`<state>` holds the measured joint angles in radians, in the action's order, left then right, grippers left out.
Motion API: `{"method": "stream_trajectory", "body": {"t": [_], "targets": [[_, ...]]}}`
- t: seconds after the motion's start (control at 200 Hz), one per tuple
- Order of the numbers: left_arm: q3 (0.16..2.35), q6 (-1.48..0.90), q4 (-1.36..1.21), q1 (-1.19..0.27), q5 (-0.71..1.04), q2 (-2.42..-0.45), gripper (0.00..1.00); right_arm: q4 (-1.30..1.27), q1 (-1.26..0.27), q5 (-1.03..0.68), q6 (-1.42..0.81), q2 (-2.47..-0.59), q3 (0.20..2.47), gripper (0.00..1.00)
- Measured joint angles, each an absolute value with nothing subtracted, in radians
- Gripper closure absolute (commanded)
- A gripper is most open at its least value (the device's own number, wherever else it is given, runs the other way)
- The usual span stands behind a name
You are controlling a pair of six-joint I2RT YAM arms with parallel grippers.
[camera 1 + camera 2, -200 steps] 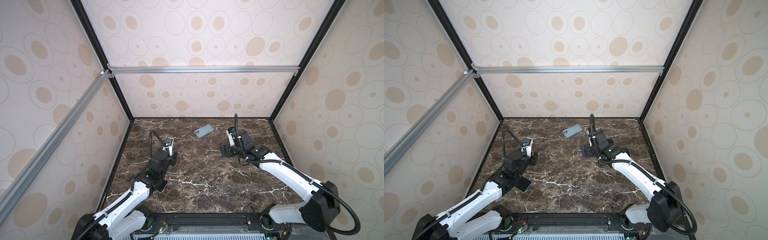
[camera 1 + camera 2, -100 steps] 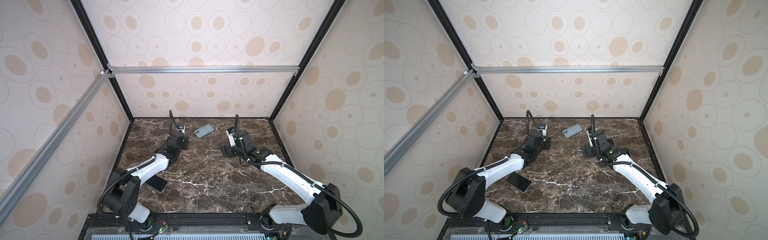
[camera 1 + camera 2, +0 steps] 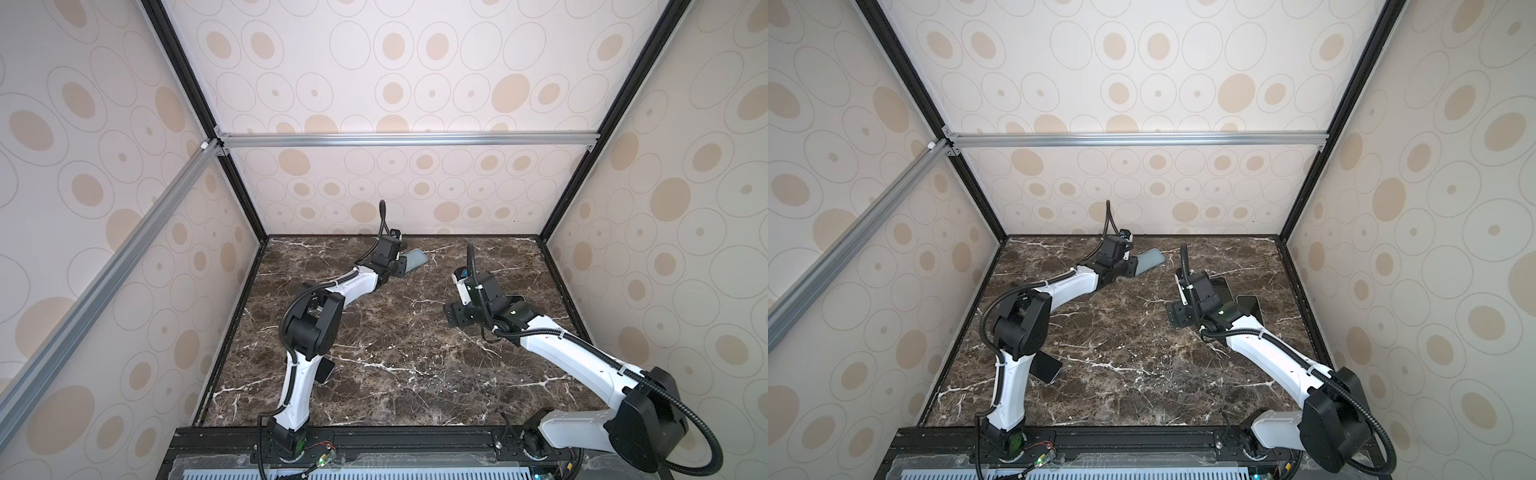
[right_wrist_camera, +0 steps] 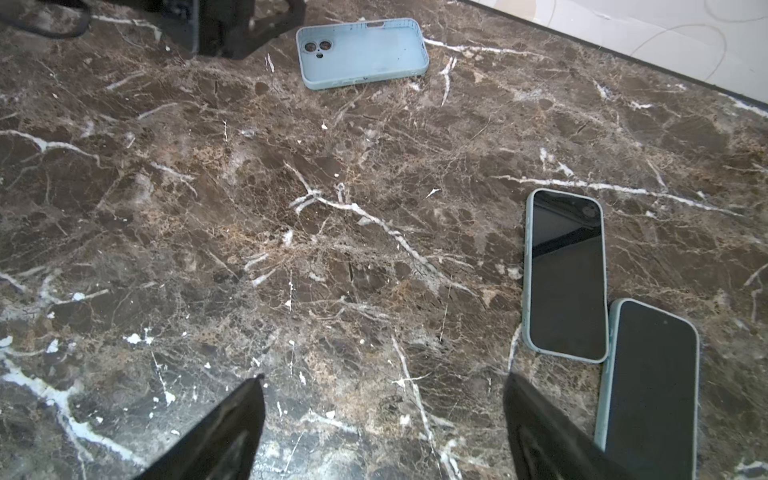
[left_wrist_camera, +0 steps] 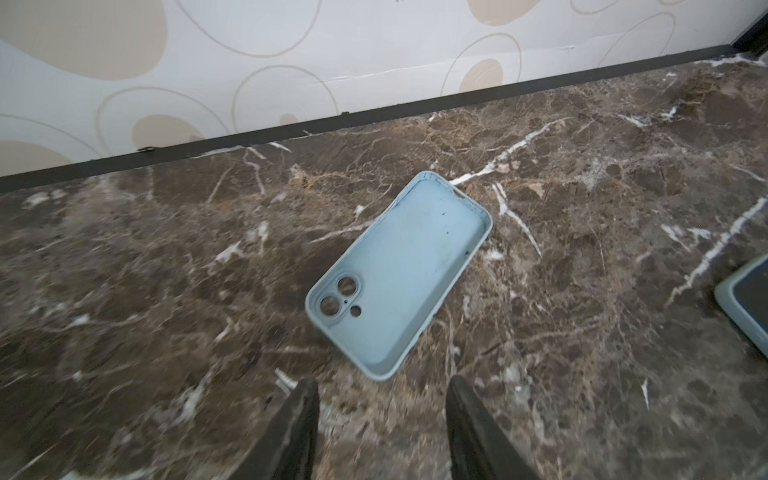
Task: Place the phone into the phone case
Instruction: 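Grip the empty light-blue case edge with the left gripper while the right draws back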
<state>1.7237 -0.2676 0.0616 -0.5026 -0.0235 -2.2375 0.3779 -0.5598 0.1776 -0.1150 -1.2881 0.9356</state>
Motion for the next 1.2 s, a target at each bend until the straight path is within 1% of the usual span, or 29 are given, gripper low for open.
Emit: {"method": "stream_trajectory", "body": {"t": [0.12, 0.315, 0.37, 0.42, 0.56, 0.605, 0.66, 0.75, 1.06, 1.195], "targets": [[1.934, -0.283, 0.149, -0.506, -0.001, -2.383, 0.49, 0.379, -0.56, 0.154, -0.127, -1.286, 0.91, 0.09], [2.367, -0.321, 0.316, -0.509, 0.037, -2.664, 0.49, 0.384, -0.556, 0.114, -0.152, -1.286, 0.883, 0.09], [2.441, -0.331, 0.352, -0.51, 0.047, -2.718, 0.49, 0.384, -0.556, 0.104, -0.158, -1.286, 0.881, 0.09], [2.466, -0.338, 0.38, -0.511, 0.057, -2.745, 0.49, 0.384, -0.556, 0.1, -0.161, -1.286, 0.88, 0.09], [2.47, -0.344, 0.396, -0.515, 0.071, -2.746, 0.51, 0.384, -0.556, 0.084, -0.167, -1.286, 0.876, 0.09], [2.458, -0.344, 0.397, -0.516, 0.075, -2.74, 0.57, 0.386, -0.556, 0.08, -0.168, -1.286, 0.875, 0.09], [2.436, -0.34, 0.402, -0.515, 0.081, -2.725, 0.59, 0.389, -0.556, 0.078, -0.168, -1.287, 0.875, 0.09], [2.382, -0.327, 0.406, -0.516, 0.089, -2.69, 0.58, 0.39, -0.556, 0.069, -0.171, -1.287, 0.875, 0.1], [2.091, -0.248, 0.426, -0.546, 0.105, -2.502, 0.58, 0.421, -0.556, 0.022, -0.175, -1.286, 0.904, 0.11], [1.924, -0.233, 0.413, -0.57, 0.106, -2.397, 0.57, 0.447, -0.556, -0.004, -0.175, -1.284, 0.933, 0.12]]}}
